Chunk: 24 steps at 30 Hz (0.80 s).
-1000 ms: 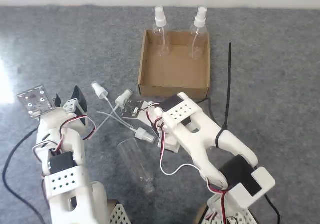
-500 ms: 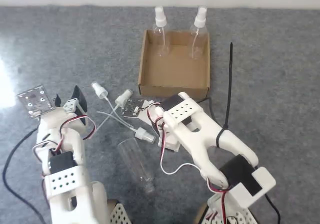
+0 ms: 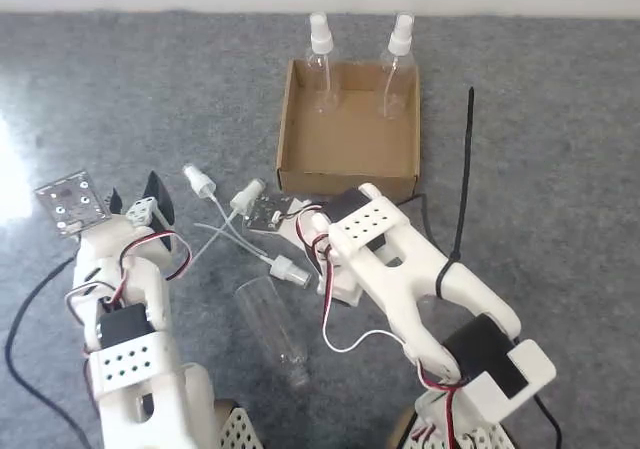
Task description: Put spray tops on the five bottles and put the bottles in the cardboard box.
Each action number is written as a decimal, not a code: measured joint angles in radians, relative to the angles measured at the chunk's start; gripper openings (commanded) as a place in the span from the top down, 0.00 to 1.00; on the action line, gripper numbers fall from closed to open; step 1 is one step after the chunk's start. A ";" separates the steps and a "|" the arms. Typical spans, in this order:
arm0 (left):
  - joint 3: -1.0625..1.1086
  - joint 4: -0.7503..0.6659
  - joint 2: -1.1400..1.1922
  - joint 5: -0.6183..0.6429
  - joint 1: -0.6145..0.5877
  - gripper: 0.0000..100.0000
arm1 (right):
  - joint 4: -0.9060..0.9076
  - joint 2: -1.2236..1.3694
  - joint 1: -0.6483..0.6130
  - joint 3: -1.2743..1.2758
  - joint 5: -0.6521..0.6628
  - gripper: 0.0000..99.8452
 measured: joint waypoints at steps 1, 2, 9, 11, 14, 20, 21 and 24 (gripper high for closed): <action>0.000 0.000 0.000 0.000 0.000 0.81 | 0.000 0.000 0.000 0.000 0.017 0.71; 0.000 0.000 0.000 0.000 0.000 0.81 | 0.000 0.000 0.000 0.000 0.034 0.72; 0.000 0.000 0.000 0.000 0.000 0.81 | -0.002 0.035 0.000 0.000 0.112 0.72; 0.000 0.000 0.000 0.000 0.000 0.81 | -0.006 0.052 0.000 0.000 0.112 0.73; 0.000 0.000 0.000 0.000 0.000 0.81 | -0.021 0.063 0.012 0.000 0.114 0.75; 0.000 0.000 0.000 0.000 0.000 0.81 | -0.038 0.069 0.035 0.000 0.115 0.93; 0.000 0.000 0.000 0.000 0.000 0.81 | -0.040 0.069 0.037 0.000 0.115 0.94; 0.000 0.000 0.000 0.000 0.000 0.81 | -0.051 0.069 0.038 0.000 0.115 0.95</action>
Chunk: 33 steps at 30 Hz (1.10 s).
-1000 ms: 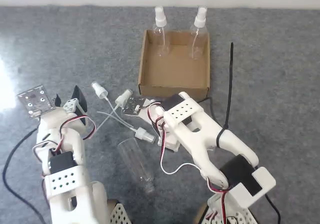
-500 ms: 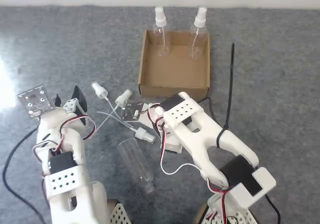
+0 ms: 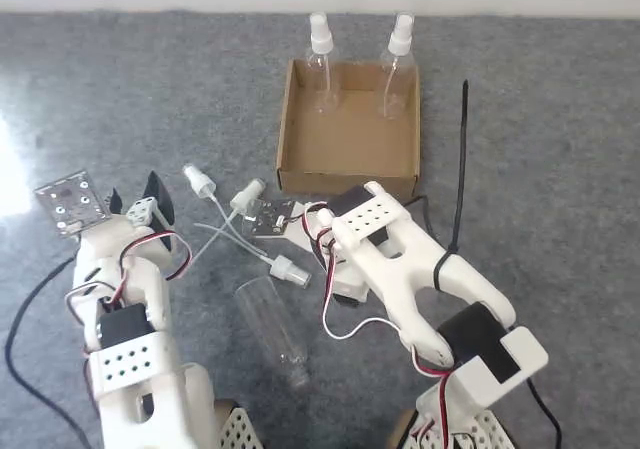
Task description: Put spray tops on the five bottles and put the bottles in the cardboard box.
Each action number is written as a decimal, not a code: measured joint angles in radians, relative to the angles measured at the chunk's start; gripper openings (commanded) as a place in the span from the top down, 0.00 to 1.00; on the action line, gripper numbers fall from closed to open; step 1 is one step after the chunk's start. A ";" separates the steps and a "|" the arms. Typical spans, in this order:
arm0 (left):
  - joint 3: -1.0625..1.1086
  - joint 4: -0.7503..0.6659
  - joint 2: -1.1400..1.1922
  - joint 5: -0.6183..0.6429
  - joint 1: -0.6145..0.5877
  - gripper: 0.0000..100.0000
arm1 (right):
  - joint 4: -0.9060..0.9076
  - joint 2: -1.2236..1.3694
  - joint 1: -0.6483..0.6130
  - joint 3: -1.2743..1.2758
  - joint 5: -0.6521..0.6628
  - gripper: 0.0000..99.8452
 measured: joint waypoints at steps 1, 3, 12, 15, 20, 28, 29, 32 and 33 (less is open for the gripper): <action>0.000 0.000 0.000 0.000 0.000 0.81 | 0.000 0.000 0.000 0.000 0.000 0.95; 0.000 0.000 0.000 0.000 0.000 0.81 | 0.000 -0.005 0.000 0.000 0.000 0.94; 0.000 0.000 0.000 0.000 0.000 0.81 | 0.026 -0.262 -0.003 0.003 -0.189 0.94; 0.000 0.000 0.000 0.000 0.000 0.81 | 0.031 -0.344 -0.005 0.034 -0.210 0.94; 0.000 0.000 0.000 0.000 0.000 0.81 | 0.031 -0.422 -0.006 0.037 -0.282 0.94; 0.000 0.000 0.000 0.000 0.000 0.81 | -0.023 -0.471 -0.012 0.038 -0.560 0.95; 0.000 0.000 0.000 0.000 0.000 0.81 | -0.034 -0.480 -0.012 0.038 -0.594 0.95; 0.000 0.000 0.000 0.000 0.000 0.81 | -0.049 -0.523 -0.012 0.038 -0.652 0.95; 0.000 0.000 0.000 0.000 0.000 0.81 | -0.051 -0.543 -0.012 0.038 -0.663 0.95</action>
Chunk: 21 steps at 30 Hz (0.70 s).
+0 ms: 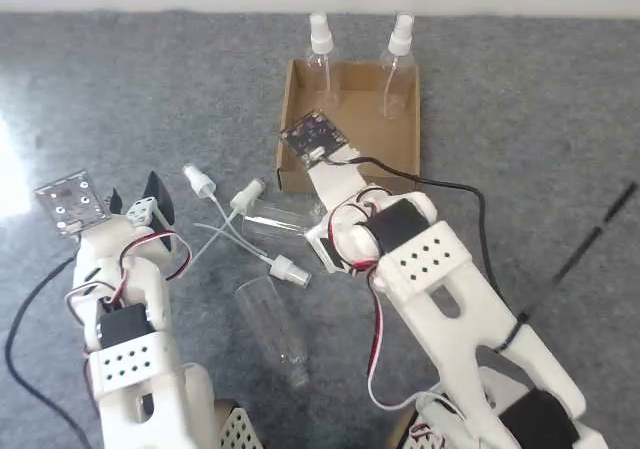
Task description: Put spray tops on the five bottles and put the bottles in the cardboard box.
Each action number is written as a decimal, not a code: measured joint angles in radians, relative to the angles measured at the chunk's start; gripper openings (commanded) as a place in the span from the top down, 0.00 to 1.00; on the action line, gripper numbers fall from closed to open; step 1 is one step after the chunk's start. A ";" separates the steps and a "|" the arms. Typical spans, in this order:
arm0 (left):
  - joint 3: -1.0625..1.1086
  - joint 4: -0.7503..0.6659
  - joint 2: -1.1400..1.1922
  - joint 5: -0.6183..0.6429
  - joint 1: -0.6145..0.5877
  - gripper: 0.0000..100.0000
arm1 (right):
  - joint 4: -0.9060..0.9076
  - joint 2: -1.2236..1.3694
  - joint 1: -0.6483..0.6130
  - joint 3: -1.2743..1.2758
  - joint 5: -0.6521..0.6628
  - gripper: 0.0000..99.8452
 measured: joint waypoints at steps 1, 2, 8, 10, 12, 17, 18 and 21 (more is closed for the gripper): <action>0.000 0.000 0.000 0.000 0.000 0.81 | 0.000 -0.021 0.000 0.000 -0.009 0.95; 0.000 0.000 0.000 0.000 0.000 0.81 | 0.000 -0.046 0.000 0.000 -0.017 0.95; 0.000 0.000 0.000 0.000 0.000 0.81 | 0.000 -0.170 0.000 0.000 -0.029 0.96; 0.000 0.000 0.000 0.000 0.000 0.81 | 0.000 -0.204 0.000 0.025 -0.031 0.98; 0.000 0.000 0.000 0.000 0.000 0.81 | 0.000 -0.232 0.000 0.061 -0.037 0.99; 0.000 0.000 0.000 0.000 0.000 0.81 | 0.000 -0.328 0.000 0.133 -0.044 0.99; 0.000 0.000 0.000 0.000 0.000 0.81 | 0.000 -0.354 0.000 0.147 -0.044 0.99; 0.000 0.000 0.000 0.000 0.000 0.81 | 0.000 -0.448 0.000 0.193 -0.044 0.99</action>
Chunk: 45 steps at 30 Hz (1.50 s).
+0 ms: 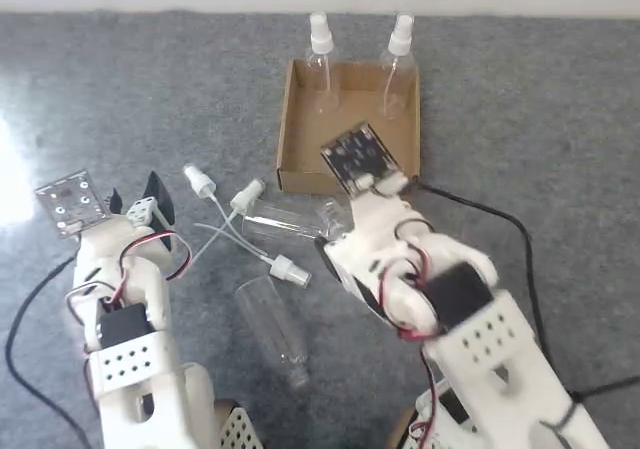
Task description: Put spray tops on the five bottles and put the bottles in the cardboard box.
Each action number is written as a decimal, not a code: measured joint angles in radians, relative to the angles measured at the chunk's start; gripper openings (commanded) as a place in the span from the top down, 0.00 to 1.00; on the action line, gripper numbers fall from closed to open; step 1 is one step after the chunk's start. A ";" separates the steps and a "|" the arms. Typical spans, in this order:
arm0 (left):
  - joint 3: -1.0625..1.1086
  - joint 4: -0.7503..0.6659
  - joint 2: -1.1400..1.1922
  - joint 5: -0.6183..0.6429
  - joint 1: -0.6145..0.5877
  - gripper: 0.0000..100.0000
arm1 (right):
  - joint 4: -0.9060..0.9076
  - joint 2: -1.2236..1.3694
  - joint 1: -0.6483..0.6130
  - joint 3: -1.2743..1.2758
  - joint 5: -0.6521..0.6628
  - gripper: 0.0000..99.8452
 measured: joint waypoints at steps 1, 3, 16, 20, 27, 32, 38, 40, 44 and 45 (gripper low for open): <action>0.000 0.000 0.000 0.000 0.000 0.81 | 0.000 -0.032 0.000 0.015 0.000 0.99; 0.000 0.000 0.000 0.000 0.000 0.81 | -0.012 -0.091 0.000 0.052 0.000 0.99; 0.000 0.000 0.000 0.000 0.000 0.81 | -0.293 -0.356 0.002 0.394 0.000 0.99; 0.000 0.000 0.000 0.000 0.000 0.81 | -0.370 -0.387 0.000 0.462 0.000 0.99; 0.000 0.000 0.000 0.000 0.000 0.81 | -0.494 -0.396 0.000 0.551 0.000 0.99; 0.000 0.000 0.000 0.000 0.000 0.81 | -0.582 -0.410 0.028 0.609 0.000 0.99; 0.000 0.000 0.000 0.000 0.000 0.81 | -0.718 -0.451 0.146 0.703 0.000 0.99; -0.008 0.017 0.000 0.000 0.011 0.81 | -0.755 -0.460 0.167 0.726 0.000 0.99; -0.120 0.169 0.000 0.000 0.008 0.81 | -0.779 -0.488 0.201 0.760 0.000 0.99; -0.152 0.212 0.000 0.000 0.009 0.81 | -0.781 -0.496 0.207 0.761 0.000 0.99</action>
